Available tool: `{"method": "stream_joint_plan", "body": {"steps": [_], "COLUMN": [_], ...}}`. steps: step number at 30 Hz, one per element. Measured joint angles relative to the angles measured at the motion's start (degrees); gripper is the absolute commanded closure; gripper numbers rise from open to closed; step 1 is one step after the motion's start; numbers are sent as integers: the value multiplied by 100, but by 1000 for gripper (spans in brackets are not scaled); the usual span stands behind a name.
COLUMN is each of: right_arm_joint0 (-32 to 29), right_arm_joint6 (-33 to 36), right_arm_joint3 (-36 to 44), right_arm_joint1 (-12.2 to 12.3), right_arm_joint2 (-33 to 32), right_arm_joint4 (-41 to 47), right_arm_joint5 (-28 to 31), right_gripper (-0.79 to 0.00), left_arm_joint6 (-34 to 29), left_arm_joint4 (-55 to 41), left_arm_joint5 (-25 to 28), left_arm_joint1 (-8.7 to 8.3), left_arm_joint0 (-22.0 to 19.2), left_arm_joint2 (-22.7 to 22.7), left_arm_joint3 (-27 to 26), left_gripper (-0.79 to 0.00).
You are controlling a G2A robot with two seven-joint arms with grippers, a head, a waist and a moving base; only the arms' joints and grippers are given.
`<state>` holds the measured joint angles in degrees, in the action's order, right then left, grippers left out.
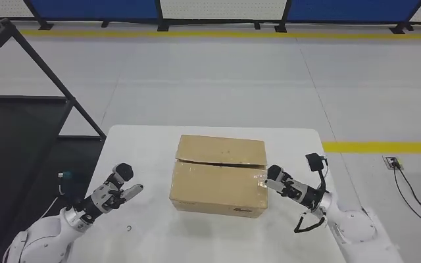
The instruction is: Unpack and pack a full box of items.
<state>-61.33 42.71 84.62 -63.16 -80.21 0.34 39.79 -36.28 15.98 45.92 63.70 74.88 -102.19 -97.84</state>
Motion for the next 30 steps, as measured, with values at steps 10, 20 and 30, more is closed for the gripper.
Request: {"method": "stream_joint_plan", "body": {"steps": [10,20,30], "right_arm_joint0": [-145,-595,-975], "right_arm_joint6": [622,1082,628], "right_arm_joint3": [81,764,1258], "right_arm_joint1": [105,345,902], "right_arm_joint2": [-146,-212,164], "right_arm_joint4": [970,1804,1286], "right_arm_joint5": [655,1095,1552], "right_gripper": [-785,-785,-785], "left_arm_joint6": [0,0,15], "left_arm_joint4": [0,0,2], "left_arm_joint5": [0,0,-16], "left_arm_joint1": [0,0,0], "left_arm_joint0": [0,0,8], "left_arm_joint2": [0,0,8], "left_arm_joint3": [0,0,-13], "left_gripper": [-785,-785,-785]}}
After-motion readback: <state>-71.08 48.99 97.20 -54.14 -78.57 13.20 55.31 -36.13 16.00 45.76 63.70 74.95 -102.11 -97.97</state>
